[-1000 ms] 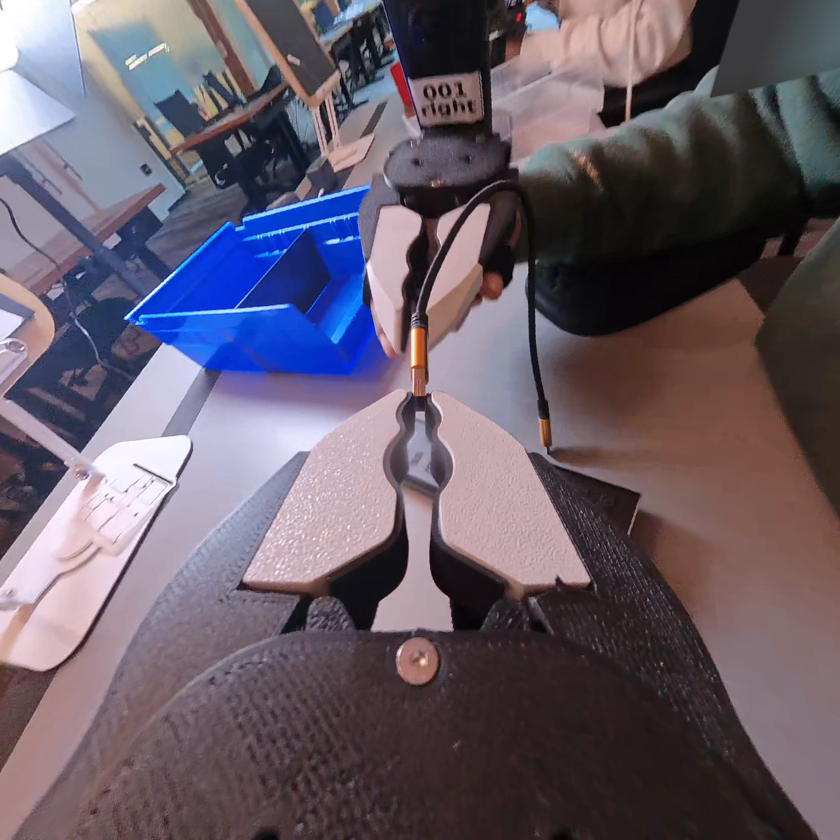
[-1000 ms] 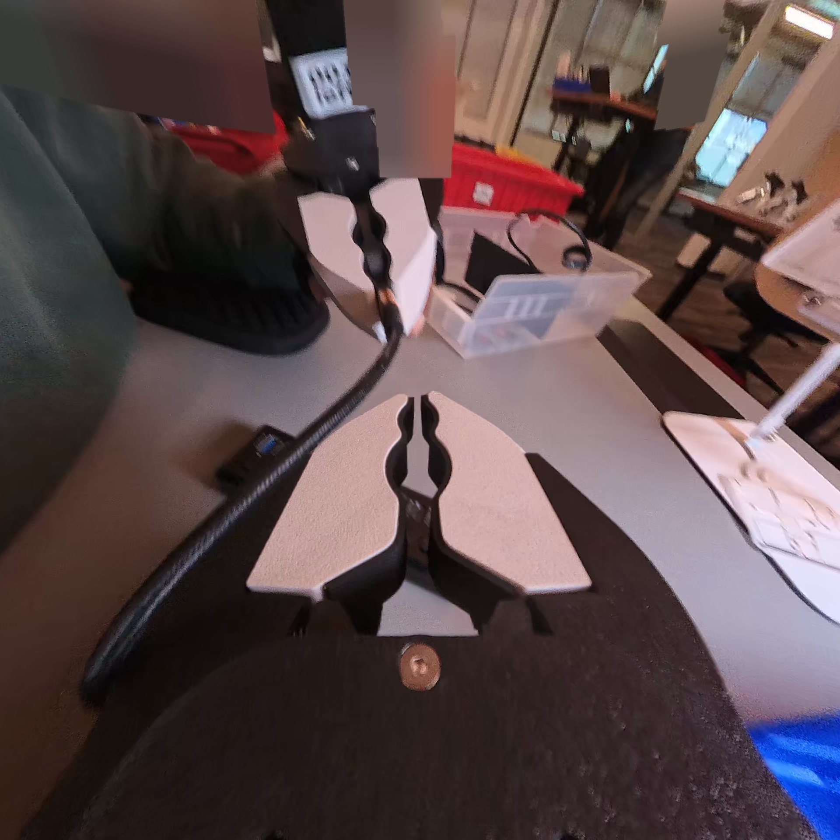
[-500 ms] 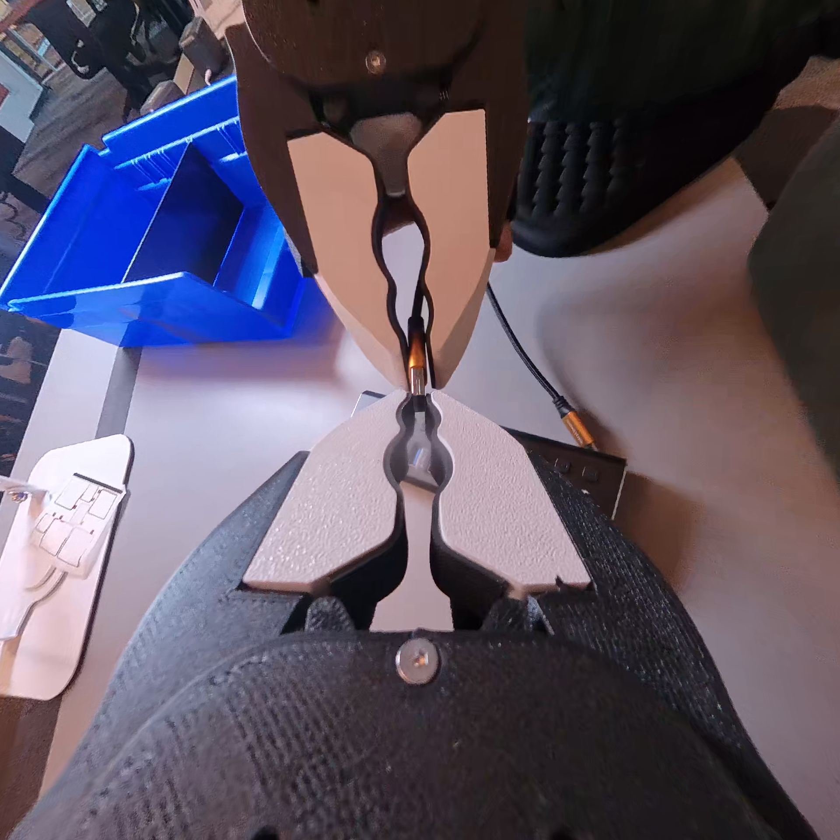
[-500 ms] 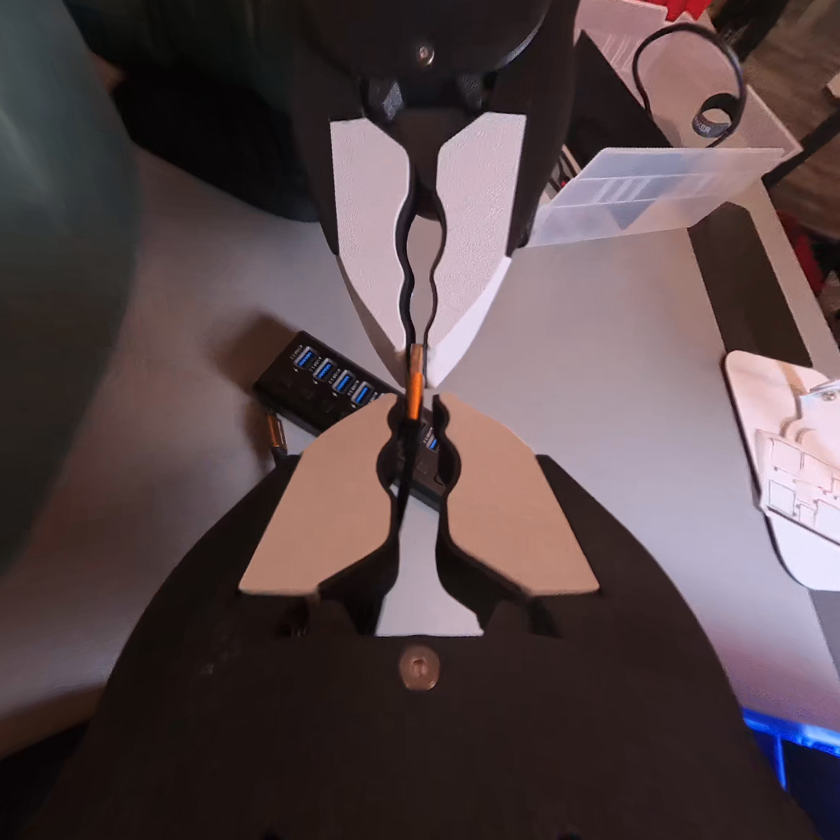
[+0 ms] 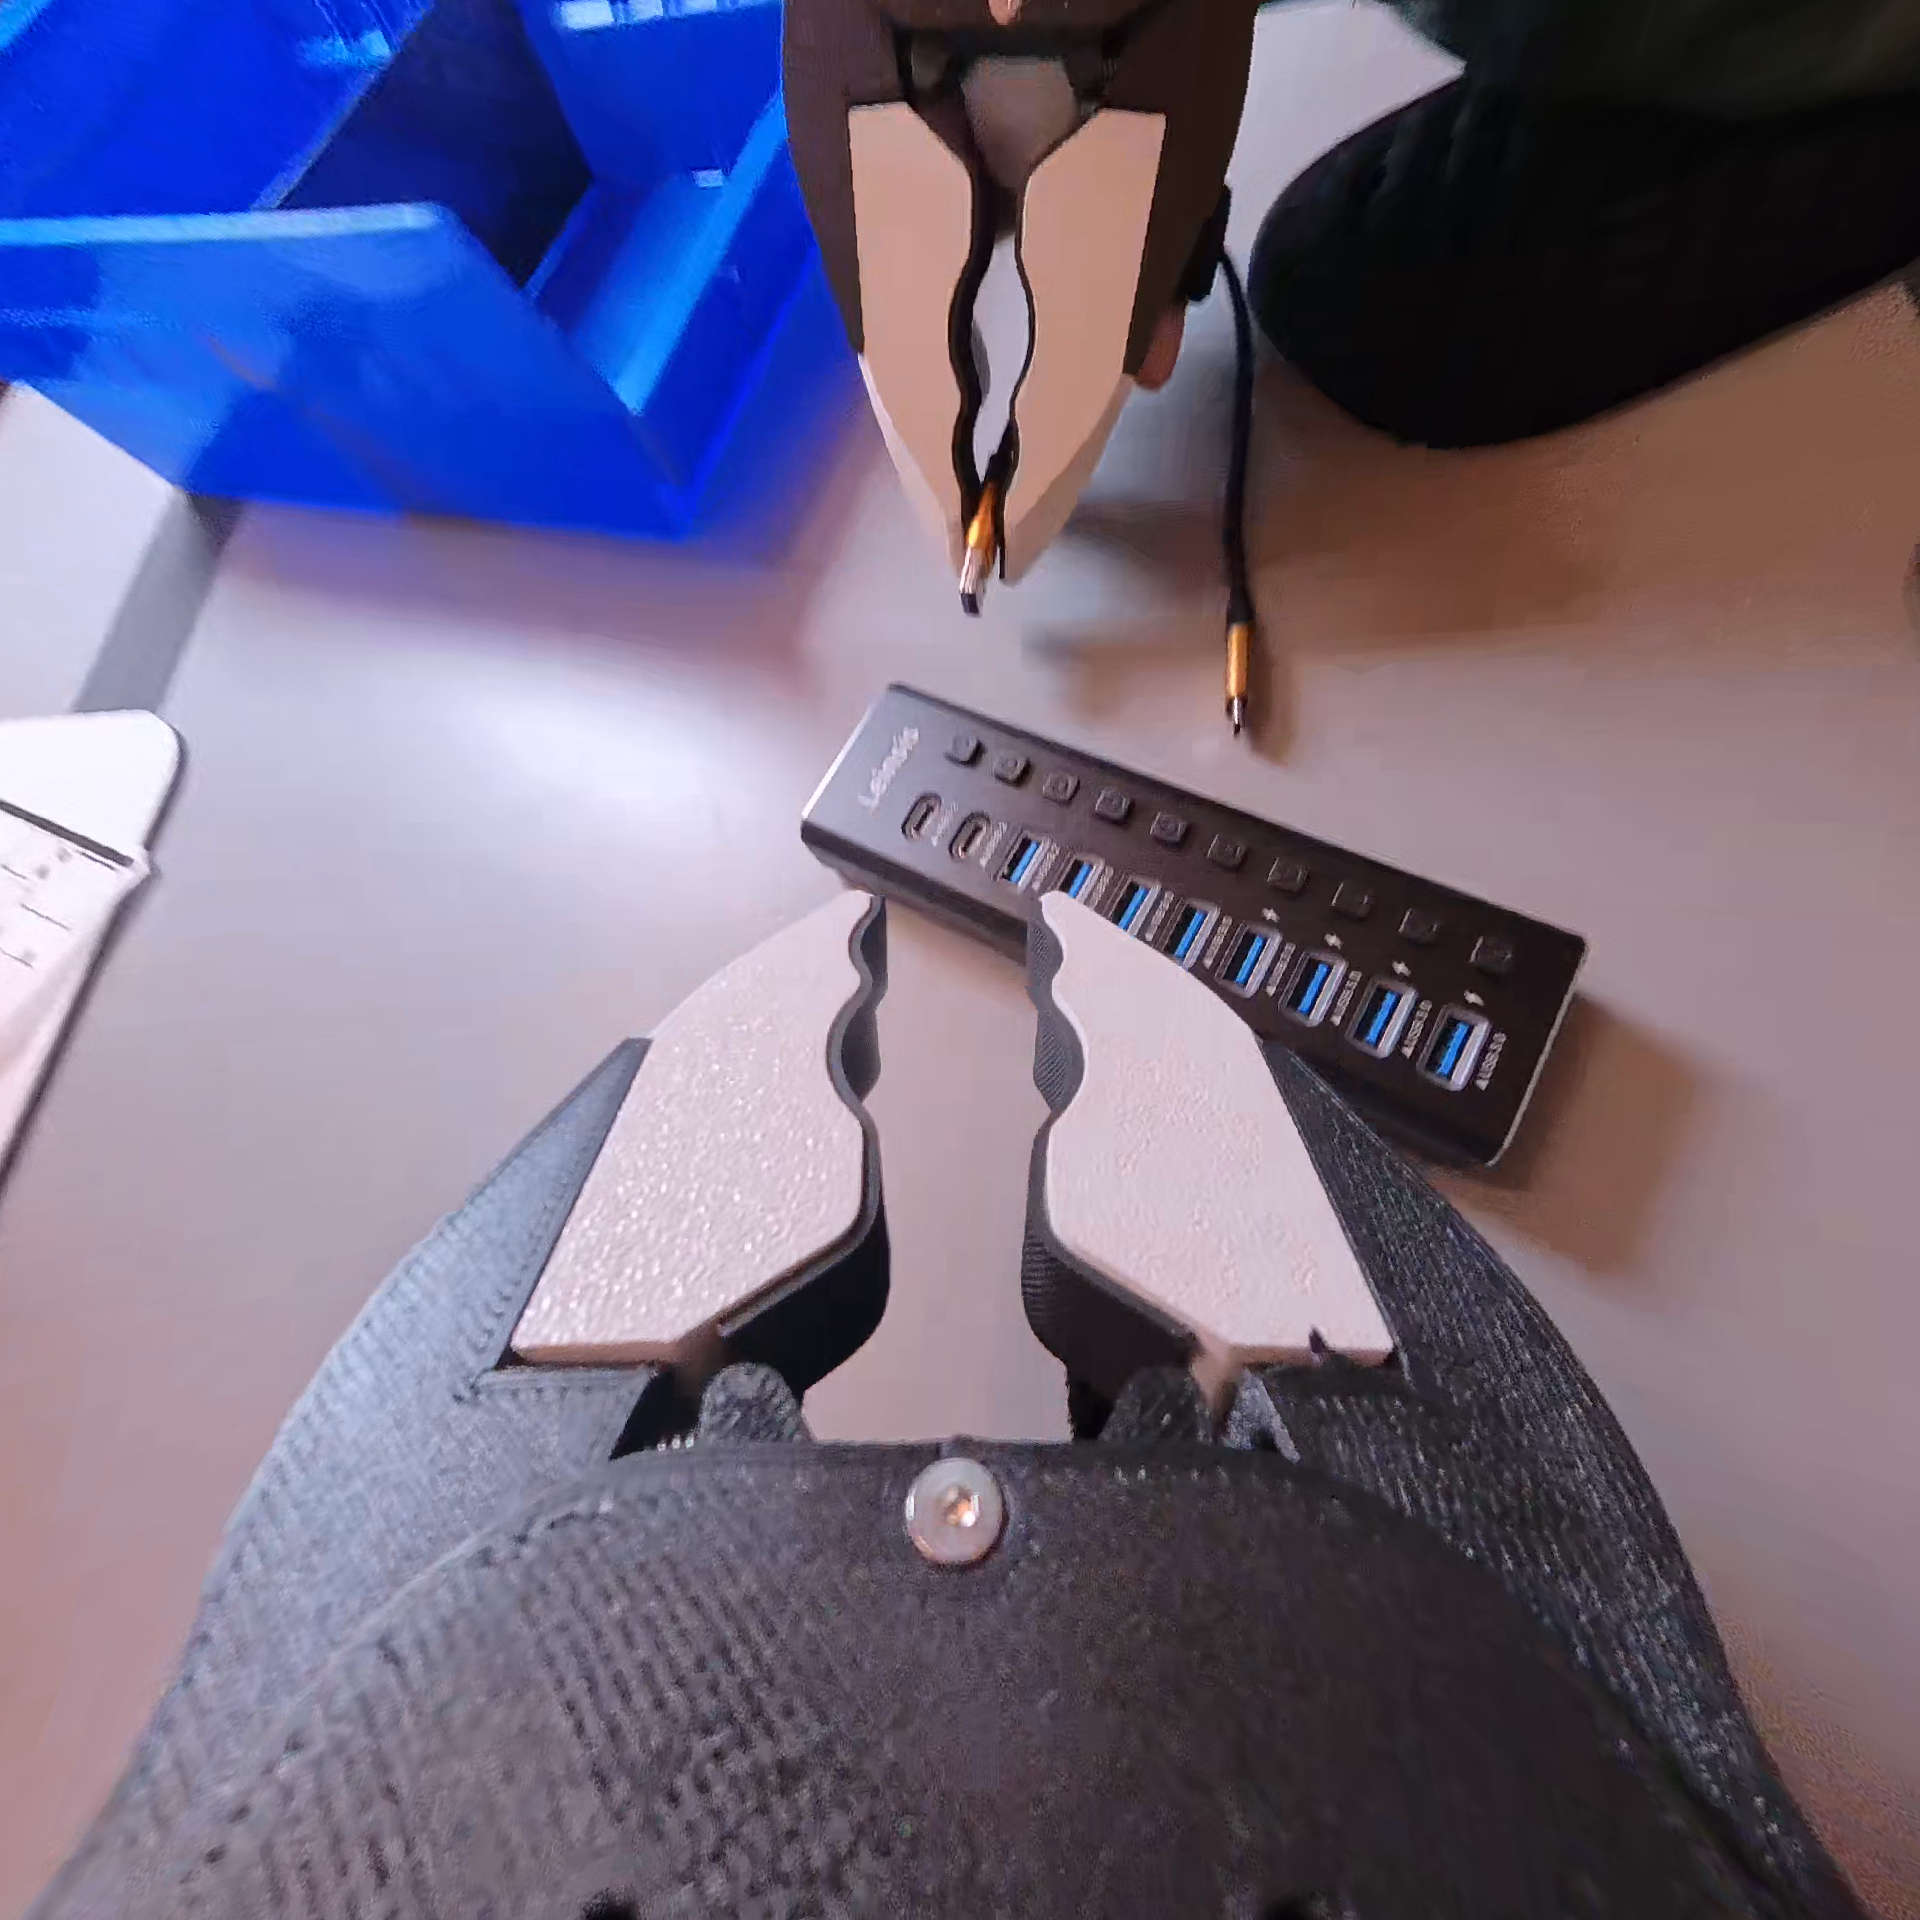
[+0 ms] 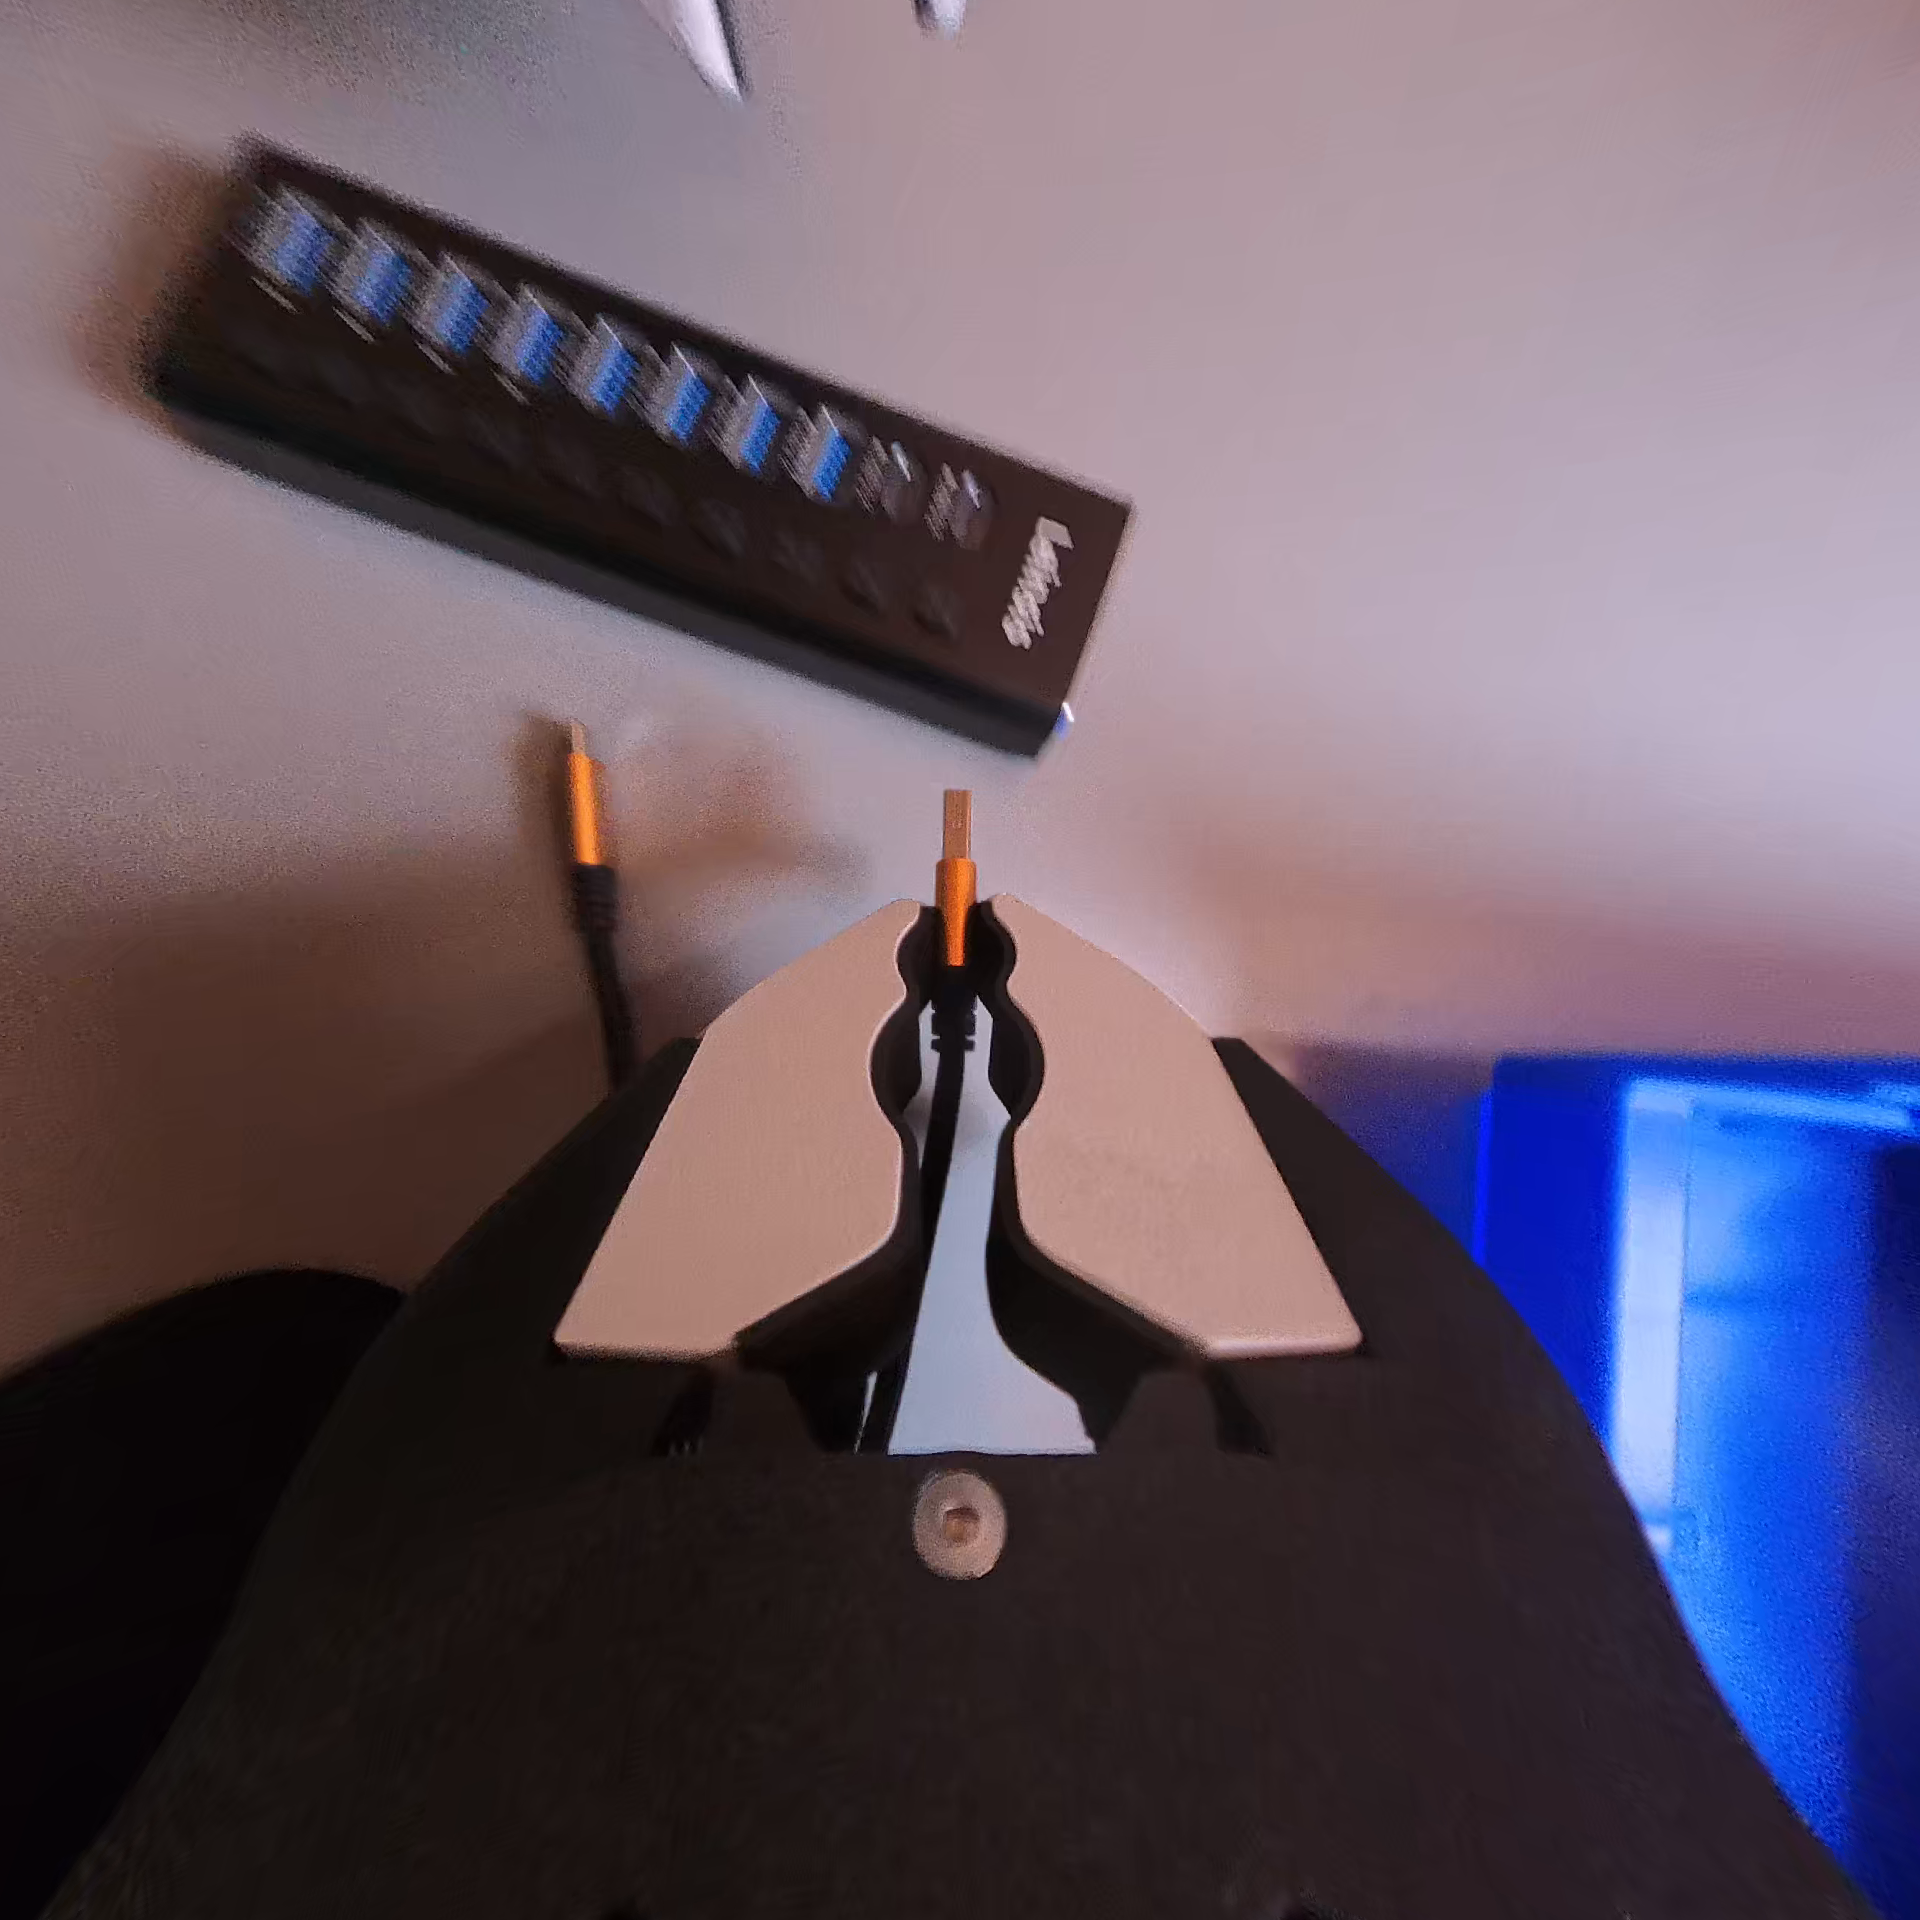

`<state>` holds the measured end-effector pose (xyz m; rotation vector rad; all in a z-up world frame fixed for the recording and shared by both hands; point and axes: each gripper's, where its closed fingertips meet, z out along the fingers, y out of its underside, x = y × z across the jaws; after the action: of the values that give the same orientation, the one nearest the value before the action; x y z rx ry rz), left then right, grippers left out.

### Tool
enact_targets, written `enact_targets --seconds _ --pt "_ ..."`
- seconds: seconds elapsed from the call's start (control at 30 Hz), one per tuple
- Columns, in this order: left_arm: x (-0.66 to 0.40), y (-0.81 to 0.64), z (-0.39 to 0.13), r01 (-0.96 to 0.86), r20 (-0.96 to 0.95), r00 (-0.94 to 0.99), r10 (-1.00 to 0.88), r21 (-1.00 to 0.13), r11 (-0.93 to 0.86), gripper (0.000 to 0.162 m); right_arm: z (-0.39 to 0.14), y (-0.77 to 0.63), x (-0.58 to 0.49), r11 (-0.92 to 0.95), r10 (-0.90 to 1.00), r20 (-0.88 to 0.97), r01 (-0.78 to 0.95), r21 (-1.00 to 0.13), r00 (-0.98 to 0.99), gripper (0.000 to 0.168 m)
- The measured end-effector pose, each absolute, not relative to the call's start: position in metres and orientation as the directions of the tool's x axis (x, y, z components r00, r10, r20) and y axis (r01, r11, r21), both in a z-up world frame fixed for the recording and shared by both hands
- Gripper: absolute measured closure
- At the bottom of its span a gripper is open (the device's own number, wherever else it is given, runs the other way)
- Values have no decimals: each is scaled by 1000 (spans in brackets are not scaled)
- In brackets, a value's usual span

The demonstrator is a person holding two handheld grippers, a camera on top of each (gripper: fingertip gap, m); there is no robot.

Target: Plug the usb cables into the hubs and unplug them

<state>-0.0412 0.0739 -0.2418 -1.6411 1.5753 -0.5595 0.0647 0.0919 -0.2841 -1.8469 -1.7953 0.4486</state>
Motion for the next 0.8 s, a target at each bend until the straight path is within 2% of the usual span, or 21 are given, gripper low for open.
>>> enact_targets --seconds 0.07,0.2,0.33,0.5,0.7,0.8 --pt "-43 75 -252 -639 -155 139 -978 -768 31 134 -297 95 75 -12 989 119 856 -517 86 161" --pt "-44 74 -256 -608 -53 151 -987 -792 -50 131 -298 98 78 -31 987 123 861 -508 108 154" --pt "-46 76 -258 -612 -55 158 -986 -789 -54 131 -297 97 80 -46 988 105 857 -514 115 143" --pt "-46 76 -260 -615 -44 155 -987 -786 -62 129 -288 102 79 -60 983 112 832 -551 144 137" --pt "-49 72 -256 -553 128 151 -980 -811 -192 124 -247 97 54 -102 983 31 681 -725 181 125" --pt "-47 63 -261 -558 209 128 -970 -793 -244 116 -254 91 41 -62 992 34 717 -694 118 112"
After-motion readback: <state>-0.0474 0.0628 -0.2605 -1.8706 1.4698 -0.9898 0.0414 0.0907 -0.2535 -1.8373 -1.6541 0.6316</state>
